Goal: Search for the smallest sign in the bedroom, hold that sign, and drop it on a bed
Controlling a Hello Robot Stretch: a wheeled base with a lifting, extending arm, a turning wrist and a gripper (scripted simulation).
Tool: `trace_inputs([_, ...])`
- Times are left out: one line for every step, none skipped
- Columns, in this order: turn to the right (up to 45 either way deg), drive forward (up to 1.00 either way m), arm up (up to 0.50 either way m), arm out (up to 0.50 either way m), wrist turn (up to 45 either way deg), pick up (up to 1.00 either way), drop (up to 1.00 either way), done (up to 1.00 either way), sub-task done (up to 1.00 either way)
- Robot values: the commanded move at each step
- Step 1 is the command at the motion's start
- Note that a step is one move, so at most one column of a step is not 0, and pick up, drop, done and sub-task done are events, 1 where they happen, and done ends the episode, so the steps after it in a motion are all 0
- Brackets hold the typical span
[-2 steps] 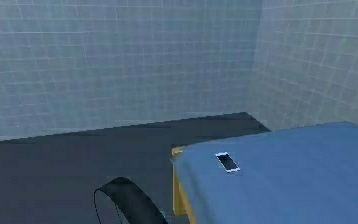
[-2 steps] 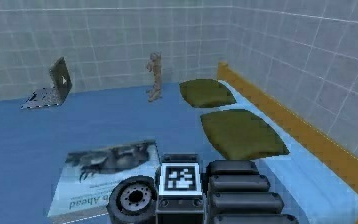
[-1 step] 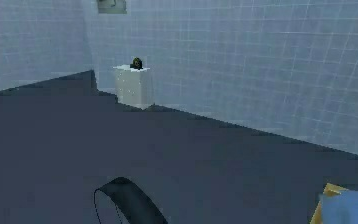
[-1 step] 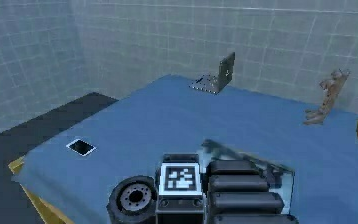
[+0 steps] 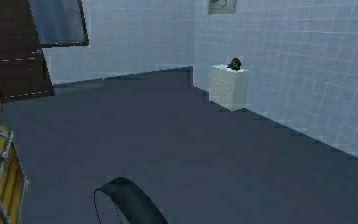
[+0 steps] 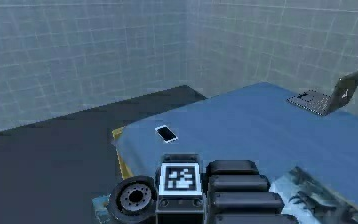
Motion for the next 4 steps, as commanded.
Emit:
trace_inputs([45.0, 0.0, 0.0, 0.0, 0.0, 0.0, 0.0, 0.0, 0.0])
trace_inputs([45.0, 0.0, 0.0, 0.0, 0.0, 0.0, 0.0, 0.0, 0.0])
trace_inputs([21.0, 0.0, 0.0, 0.0, 0.0, 0.0, 0.0, 0.0, 0.0])
trace_inputs([-45.0, 0.0, 0.0, 0.0, 0.0, 0.0, 0.0, 0.0, 0.0])
